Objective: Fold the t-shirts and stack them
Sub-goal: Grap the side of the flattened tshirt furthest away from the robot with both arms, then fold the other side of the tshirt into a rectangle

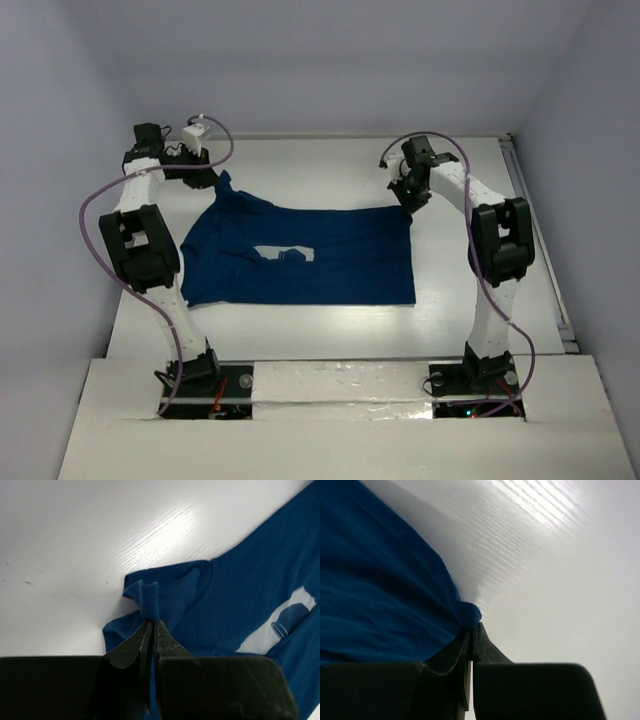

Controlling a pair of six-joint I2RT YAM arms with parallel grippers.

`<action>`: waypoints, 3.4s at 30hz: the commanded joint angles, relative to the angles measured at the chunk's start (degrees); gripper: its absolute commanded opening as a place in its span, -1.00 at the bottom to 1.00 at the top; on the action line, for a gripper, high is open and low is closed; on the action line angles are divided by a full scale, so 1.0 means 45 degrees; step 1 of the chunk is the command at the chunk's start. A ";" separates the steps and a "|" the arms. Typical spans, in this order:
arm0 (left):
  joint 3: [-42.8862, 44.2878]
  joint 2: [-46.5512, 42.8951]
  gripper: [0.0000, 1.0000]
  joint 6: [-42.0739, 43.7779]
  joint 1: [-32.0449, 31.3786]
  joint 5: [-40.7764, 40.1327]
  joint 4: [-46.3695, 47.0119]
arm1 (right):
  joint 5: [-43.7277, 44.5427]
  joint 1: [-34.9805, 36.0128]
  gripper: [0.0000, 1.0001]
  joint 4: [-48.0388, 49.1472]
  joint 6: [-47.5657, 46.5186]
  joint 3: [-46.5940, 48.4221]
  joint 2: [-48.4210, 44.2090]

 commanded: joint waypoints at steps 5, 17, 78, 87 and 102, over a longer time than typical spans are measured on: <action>-0.0886 -0.1414 -1.00 0.2114 0.0091 0.2110 -0.1136 | -0.0417 -0.0039 -1.00 0.1852 -0.0438 -0.0612 -0.1439; -0.0849 -0.2118 -1.00 0.8732 0.0911 0.3735 -0.7260 | -0.0709 -0.0039 -1.00 0.2596 -0.1493 -0.2487 -0.2866; -0.7782 -0.4733 -1.00 1.4322 0.3491 -0.1695 -0.7739 | -0.1493 0.1034 -1.00 -0.2502 -0.6416 -0.3522 -0.3980; -0.8330 -0.6629 -1.00 1.3895 0.0234 -0.2281 -0.7758 | -0.1257 0.1035 -1.00 -0.2112 -0.6299 -0.3328 -0.3472; -0.8426 -0.6006 -1.00 1.2507 -0.0554 -0.4761 -0.7739 | -0.0945 0.1386 -0.85 -0.2756 -0.6514 -0.3660 -0.3921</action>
